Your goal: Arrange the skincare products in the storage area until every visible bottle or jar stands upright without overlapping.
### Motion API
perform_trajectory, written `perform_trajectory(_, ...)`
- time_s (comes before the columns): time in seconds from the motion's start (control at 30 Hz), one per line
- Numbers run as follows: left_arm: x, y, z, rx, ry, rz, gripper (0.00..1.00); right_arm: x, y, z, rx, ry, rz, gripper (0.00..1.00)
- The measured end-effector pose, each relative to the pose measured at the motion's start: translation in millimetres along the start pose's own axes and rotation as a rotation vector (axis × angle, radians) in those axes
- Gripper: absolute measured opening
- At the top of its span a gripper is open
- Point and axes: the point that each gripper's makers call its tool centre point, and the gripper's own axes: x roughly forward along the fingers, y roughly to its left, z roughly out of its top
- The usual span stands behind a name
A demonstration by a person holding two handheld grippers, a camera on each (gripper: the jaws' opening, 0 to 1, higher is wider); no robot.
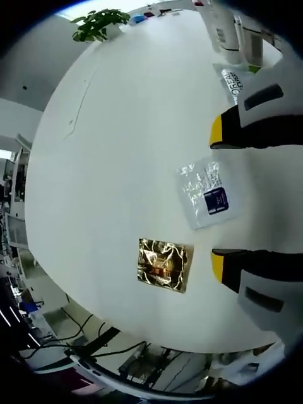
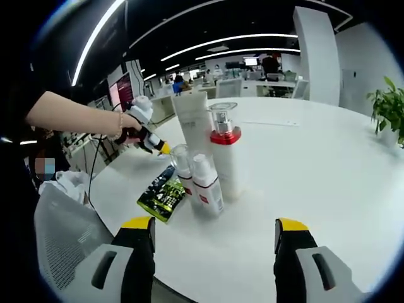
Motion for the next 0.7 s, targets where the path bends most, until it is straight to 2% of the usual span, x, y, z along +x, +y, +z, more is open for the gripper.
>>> perform_trajectory(0.03, -3, -3.7, -1.2, 0.012, -0.002, 0.001, 0.60, 0, 0, -0.4, -0.001, 0.002, 0.000, 0.82)
perform_trajectory(0.1, -5, -6.2, -4.5, 0.118, -0.002, 0.010, 0.58, 0, 0, -0.6, -0.002, 0.004, 0.000, 0.82)
perform_trajectory(0.13, -5, -12.1, -2.5, 0.107, -0.019, -0.018, 0.54, 0, 0, -1.1, -0.003, 0.006, 0.001, 0.82)
perform_trajectory(0.23, 2, -9.6, 5.7, 0.141, -0.030, -0.033, 0.44, 1, 1, -1.5, -0.003, 0.007, 0.002, 0.82)
perform_trajectory(0.33, 1, -8.2, 2.7, 0.134, -0.024, -0.038, 0.37, 1, 0, -1.6, -0.001, 0.007, 0.001, 0.82)
perform_trajectory(0.7, -7, -1.4, -3.0, 0.136, -0.022, -0.039, 0.37, 0, 1, -0.5, -0.005, 0.003, 0.001, 0.81)
